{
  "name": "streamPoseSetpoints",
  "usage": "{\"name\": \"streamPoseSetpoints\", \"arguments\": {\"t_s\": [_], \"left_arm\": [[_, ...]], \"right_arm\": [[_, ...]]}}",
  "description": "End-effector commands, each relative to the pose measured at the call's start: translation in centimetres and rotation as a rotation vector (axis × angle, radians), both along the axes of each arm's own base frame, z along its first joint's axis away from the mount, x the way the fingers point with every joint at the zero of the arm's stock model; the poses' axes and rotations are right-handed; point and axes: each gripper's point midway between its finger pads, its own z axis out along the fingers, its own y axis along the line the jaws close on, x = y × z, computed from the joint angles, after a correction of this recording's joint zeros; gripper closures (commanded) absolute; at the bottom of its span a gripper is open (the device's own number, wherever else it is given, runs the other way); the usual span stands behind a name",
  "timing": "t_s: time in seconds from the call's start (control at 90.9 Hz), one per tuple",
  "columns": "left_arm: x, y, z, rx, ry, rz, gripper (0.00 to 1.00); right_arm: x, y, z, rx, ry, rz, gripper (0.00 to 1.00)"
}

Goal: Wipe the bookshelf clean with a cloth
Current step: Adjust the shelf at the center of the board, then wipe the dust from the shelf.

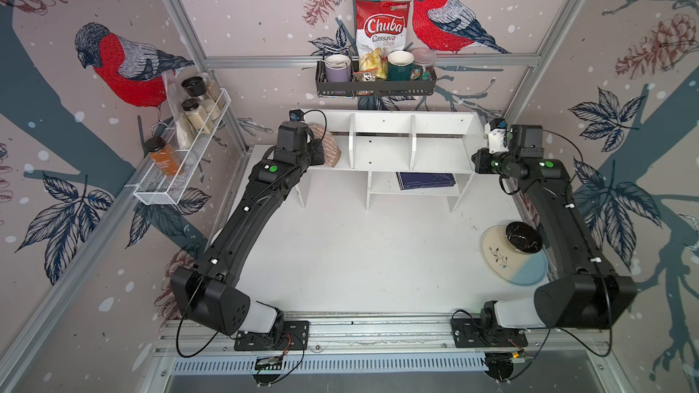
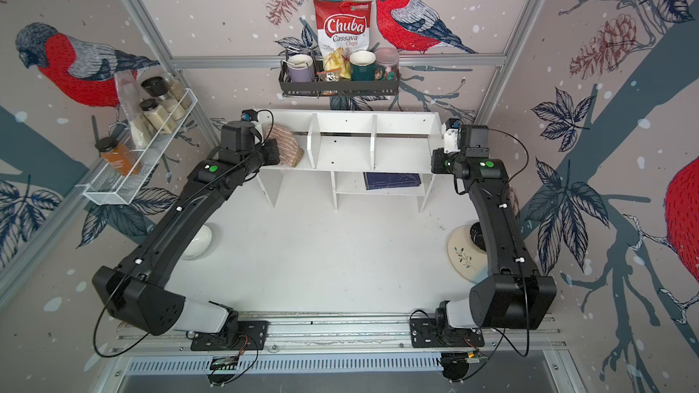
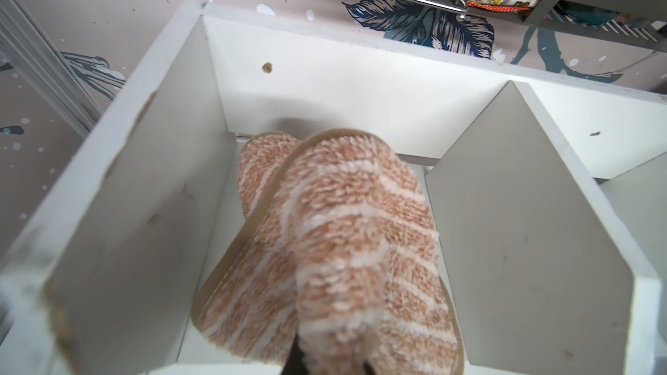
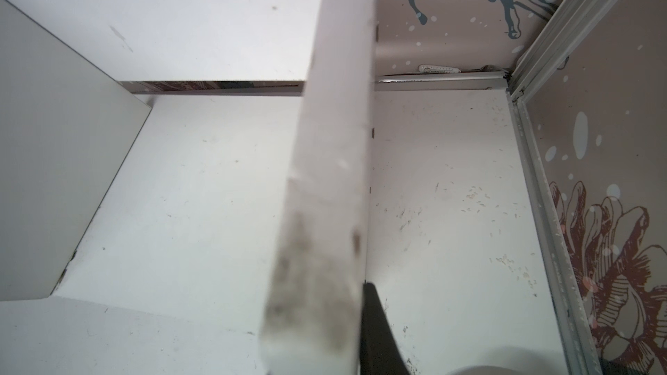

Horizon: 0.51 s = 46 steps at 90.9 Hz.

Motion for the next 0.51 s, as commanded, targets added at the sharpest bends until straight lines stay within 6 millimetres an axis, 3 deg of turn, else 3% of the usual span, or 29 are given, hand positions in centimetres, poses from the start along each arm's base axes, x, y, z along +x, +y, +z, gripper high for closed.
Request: {"name": "streamPoseSetpoints", "arguments": {"t_s": [0.0, 0.077, 0.165, 0.308, 0.363, 0.495], "left_arm": [[0.5, -0.6, -0.1, -0.011, -0.017, -0.018, 1.00], [1.3, -1.1, -1.3, -0.016, 0.008, -0.025, 1.00], [1.9, -3.2, -2.6, -0.046, 0.044, -0.069, 1.00], [1.5, -6.1, -4.0, -0.053, 0.072, -0.100, 1.00], [1.4, -5.4, -4.3, -0.052, 0.073, -0.055, 1.00], [1.4, -1.3, -3.3, -0.008, 0.054, 0.093, 1.00]], "right_arm": [[-1.0, 5.0, 3.7, 0.272, -0.039, 0.134, 1.00], [-1.0, 5.6, 2.7, 0.221, -0.024, 0.105, 1.00], [-0.7, 6.1, 1.2, 0.173, 0.008, 0.078, 1.00], [-0.5, 5.8, 0.5, 0.167, 0.010, 0.044, 1.00], [-0.4, 5.3, 0.7, 0.182, 0.003, 0.019, 1.00], [-0.5, 4.4, 0.9, 0.190, -0.002, -0.026, 1.00]]}}
